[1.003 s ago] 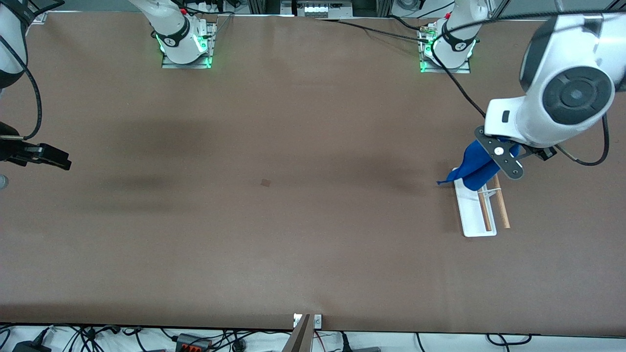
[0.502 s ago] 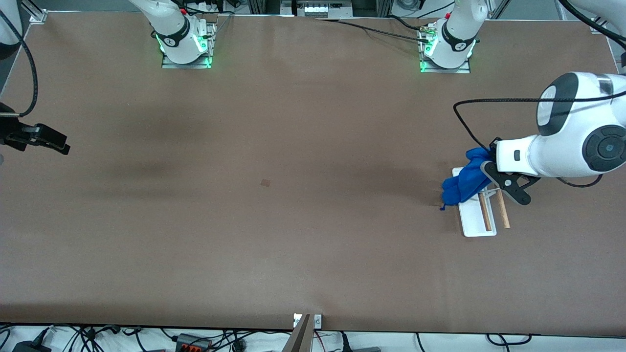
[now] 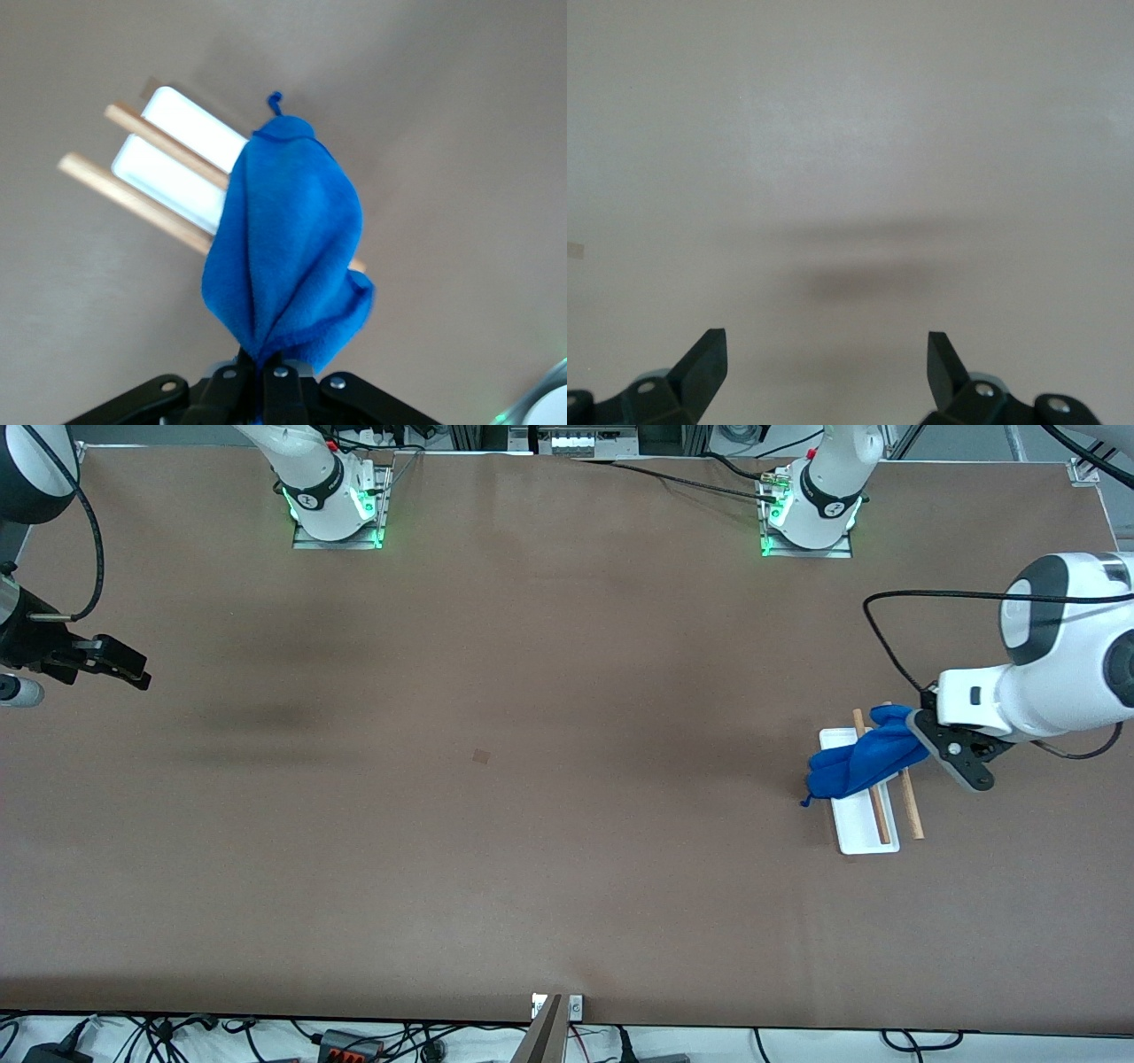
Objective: Pass towel and hang on rack
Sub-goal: 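Lower the towel with the left gripper over the wooden dowels, then drape the towel across the dowels and open the left gripper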
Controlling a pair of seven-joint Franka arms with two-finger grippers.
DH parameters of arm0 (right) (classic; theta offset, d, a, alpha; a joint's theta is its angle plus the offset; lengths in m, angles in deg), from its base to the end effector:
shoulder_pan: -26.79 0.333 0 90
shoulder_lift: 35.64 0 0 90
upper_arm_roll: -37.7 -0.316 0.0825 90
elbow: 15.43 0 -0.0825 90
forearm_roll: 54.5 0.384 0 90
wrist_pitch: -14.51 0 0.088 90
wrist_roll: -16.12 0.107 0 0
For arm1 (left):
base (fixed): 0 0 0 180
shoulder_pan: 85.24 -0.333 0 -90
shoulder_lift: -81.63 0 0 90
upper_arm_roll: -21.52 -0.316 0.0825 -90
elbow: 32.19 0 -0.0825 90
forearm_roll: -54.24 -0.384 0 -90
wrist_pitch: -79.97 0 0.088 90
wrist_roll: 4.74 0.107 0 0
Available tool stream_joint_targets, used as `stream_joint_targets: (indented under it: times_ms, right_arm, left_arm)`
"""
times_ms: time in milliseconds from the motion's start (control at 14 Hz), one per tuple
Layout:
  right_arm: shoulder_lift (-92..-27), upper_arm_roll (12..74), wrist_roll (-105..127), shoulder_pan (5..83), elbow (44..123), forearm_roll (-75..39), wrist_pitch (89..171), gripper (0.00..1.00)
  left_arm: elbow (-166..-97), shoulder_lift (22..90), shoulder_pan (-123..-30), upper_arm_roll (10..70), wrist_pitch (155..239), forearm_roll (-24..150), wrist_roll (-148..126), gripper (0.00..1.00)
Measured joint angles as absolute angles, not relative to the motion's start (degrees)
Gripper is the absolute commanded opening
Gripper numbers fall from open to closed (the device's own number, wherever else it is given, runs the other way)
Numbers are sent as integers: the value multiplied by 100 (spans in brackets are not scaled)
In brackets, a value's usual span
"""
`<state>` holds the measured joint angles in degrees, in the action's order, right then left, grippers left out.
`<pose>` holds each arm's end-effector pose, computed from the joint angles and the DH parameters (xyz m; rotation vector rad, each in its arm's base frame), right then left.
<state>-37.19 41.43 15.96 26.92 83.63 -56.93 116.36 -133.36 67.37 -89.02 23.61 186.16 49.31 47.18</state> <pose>0.5726 -0.0393 0.5521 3.0964 -0.0801 0.0314 0.6093 0.0261 0.4091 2.8053 -1.3672 -0.2751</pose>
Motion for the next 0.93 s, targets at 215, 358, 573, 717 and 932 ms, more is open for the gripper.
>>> stream_joint_targets:
  times_ms: [215, 358, 573, 717, 932]
  right_arm:
    - [-3697, 4141, 1591, 2692, 8289, -5693, 11385, 100]
    - [-3667, 4147, 1591, 2688, 8185, -5693, 11194, 100]
    - [-3649, 4138, 1589, 2692, 8081, -5693, 11145, 100]
    - [-3649, 4130, 1588, 2692, 8069, -5693, 11145, 100]
    - [-3657, 4126, 1588, 2692, 8069, -5693, 11145, 100]
  left_arm:
    - [-13616, 6681, -8919, 2105, 19286, 4930, 5120, 0]
    - [-13927, 6644, -8933, 2055, 19902, 4930, 5345, 0]
    - [-14153, 6633, -8941, 1959, 20362, 4931, 5582, 0]
    - [-14186, 6633, -8979, 1895, 20519, 4930, 5831, 0]
    - [-14212, 6605, -9063, 1812, 20660, 4931, 6048, 0]
